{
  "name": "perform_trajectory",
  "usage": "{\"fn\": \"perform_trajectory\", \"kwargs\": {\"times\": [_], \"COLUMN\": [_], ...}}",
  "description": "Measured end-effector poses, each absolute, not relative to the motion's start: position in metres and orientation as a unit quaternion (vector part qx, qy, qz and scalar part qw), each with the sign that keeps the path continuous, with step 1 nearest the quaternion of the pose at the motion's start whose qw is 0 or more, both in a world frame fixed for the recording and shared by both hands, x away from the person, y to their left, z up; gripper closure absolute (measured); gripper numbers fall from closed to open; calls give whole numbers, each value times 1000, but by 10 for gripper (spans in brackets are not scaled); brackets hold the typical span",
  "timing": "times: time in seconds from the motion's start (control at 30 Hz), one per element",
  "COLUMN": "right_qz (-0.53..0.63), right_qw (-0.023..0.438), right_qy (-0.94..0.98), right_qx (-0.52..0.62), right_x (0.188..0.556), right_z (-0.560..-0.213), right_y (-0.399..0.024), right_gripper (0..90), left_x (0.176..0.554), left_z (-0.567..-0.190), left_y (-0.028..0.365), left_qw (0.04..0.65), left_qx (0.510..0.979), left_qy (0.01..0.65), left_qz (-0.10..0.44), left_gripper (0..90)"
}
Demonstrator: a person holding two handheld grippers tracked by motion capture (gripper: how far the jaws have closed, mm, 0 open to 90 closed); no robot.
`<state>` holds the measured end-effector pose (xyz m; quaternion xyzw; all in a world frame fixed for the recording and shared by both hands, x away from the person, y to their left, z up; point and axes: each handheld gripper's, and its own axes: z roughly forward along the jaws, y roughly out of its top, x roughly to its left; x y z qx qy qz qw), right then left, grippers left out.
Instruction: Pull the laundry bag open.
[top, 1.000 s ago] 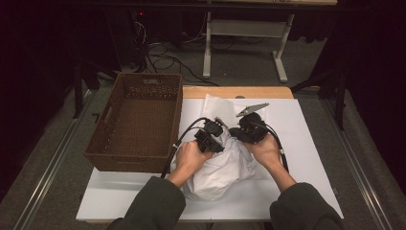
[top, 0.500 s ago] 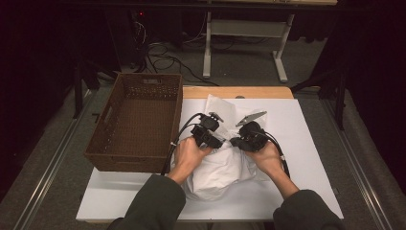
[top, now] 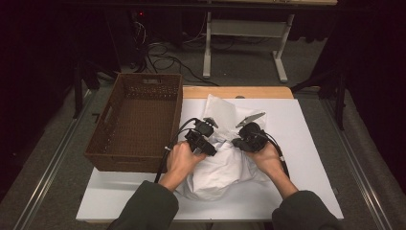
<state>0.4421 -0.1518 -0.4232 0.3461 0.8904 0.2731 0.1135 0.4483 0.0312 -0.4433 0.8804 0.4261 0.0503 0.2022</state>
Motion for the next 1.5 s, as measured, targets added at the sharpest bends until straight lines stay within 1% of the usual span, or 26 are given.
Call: {"fn": "perform_trajectory", "kwargs": {"times": [0.1,0.13,0.2,0.27,0.33,0.37,0.43,0.53,0.6,0.7,0.83,0.9,0.97,1.1,1.2,1.3,1.37,1.4,1.5], "right_qz": [271,271,272,273,273,271,272,272,279,297,311,319,325,332,327,313,300,289,282], "right_qw": [115,116,115,112,115,114,115,117,123,133,149,149,145,138,130,131,139,140,143], "right_qy": [891,891,890,887,888,889,889,889,887,882,882,882,883,888,890,892,896,899,901], "right_qx": [344,346,349,355,350,352,349,349,347,341,323,313,305,288,291,297,296,298,298], "right_x": [443,444,445,446,446,445,445,445,444,443,439,434,428,418,417,420,421,420,423], "right_z": [-423,-423,-423,-424,-425,-425,-424,-424,-423,-415,-402,-396,-396,-403,-411,-416,-418,-419,-420], "right_y": [-153,-154,-157,-158,-157,-156,-155,-154,-153,-152,-146,-143,-142,-142,-145,-147,-149,-149,-151], "right_gripper": [889,889,889,888,888,888,888,888,889,890,892,892,892,892,892,891,890,889,889], "left_x": [454,455,457,456,451,448,442,436,435,435,440,444,451,464,467,464,458,455,447], "left_z": [-451,-452,-454,-455,-451,-449,-445,-437,-433,-431,-435,-438,-444,-455,-458,-454,-445,-441,-429], "left_y": [26,25,25,24,25,25,25,26,27,25,18,14,12,14,13,15,20,23,31], "left_qw": [208,213,225,231,257,271,283,304,319,319,313,307,293,293,291,281,274,270,264], "left_qx": [879,877,875,878,880,879,881,878,875,878,876,876,877,864,861,866,872,873,873], "left_qy": [427,429,427,420,400,393,379,369,365,357,366,372,380,408,416,412,404,404,409], "left_qz": [43,37,22,11,22,25,32,25,13,4,7,15,31,29,31,32,38,40,24], "left_gripper": [479,510,593,696,803,842,864,872,874,875,875,874,873,872,862,780,682,618,504]}}
